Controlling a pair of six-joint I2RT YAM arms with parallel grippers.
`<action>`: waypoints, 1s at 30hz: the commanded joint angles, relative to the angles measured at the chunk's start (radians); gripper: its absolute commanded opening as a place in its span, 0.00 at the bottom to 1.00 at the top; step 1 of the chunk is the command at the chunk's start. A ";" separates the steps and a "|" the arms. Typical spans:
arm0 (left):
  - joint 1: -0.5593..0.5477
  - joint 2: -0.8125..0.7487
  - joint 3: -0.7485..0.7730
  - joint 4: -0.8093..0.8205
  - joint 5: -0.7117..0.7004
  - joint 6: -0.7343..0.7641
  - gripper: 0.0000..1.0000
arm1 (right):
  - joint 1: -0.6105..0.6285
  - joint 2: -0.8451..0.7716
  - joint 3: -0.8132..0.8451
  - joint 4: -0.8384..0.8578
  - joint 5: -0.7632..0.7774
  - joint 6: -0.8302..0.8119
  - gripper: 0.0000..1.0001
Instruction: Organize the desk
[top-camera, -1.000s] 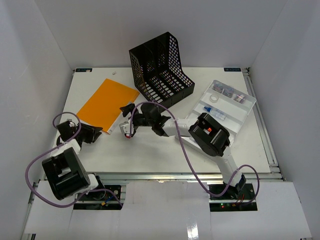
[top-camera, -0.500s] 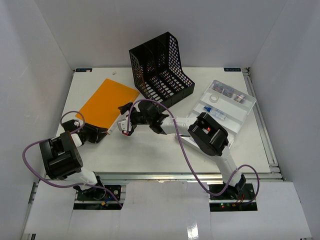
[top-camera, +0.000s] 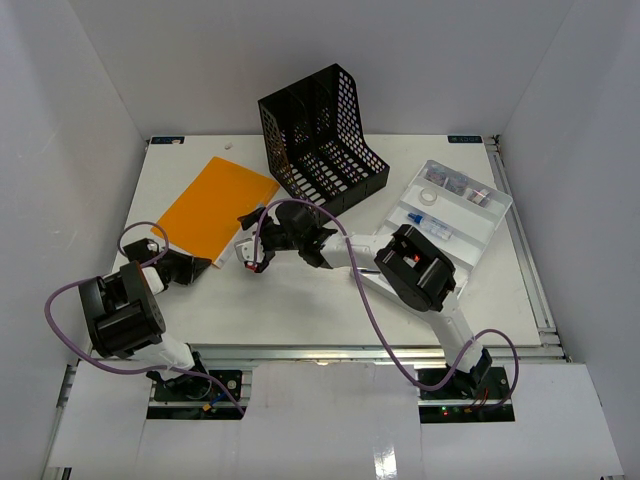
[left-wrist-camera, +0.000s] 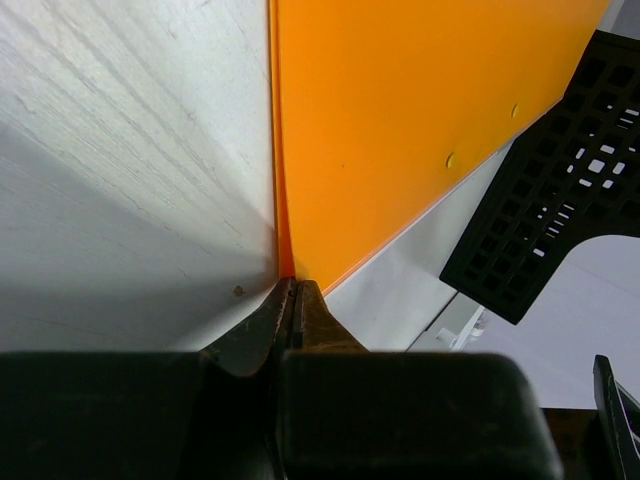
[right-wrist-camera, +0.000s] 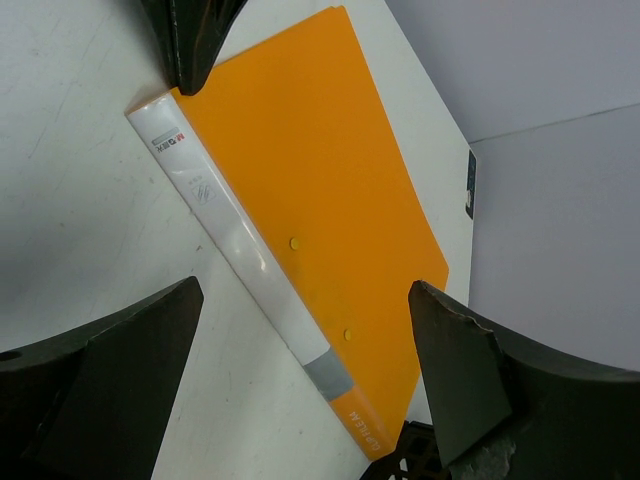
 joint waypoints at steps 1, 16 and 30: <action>-0.001 -0.035 0.003 0.027 -0.024 0.013 0.07 | 0.008 0.003 -0.007 -0.009 -0.044 -0.072 0.90; -0.003 -0.146 0.034 0.035 0.047 -0.036 0.00 | 0.046 0.013 -0.024 0.001 -0.053 -0.237 0.90; -0.001 -0.150 0.038 0.029 0.070 -0.046 0.00 | 0.083 0.315 0.329 0.106 0.079 -0.274 0.90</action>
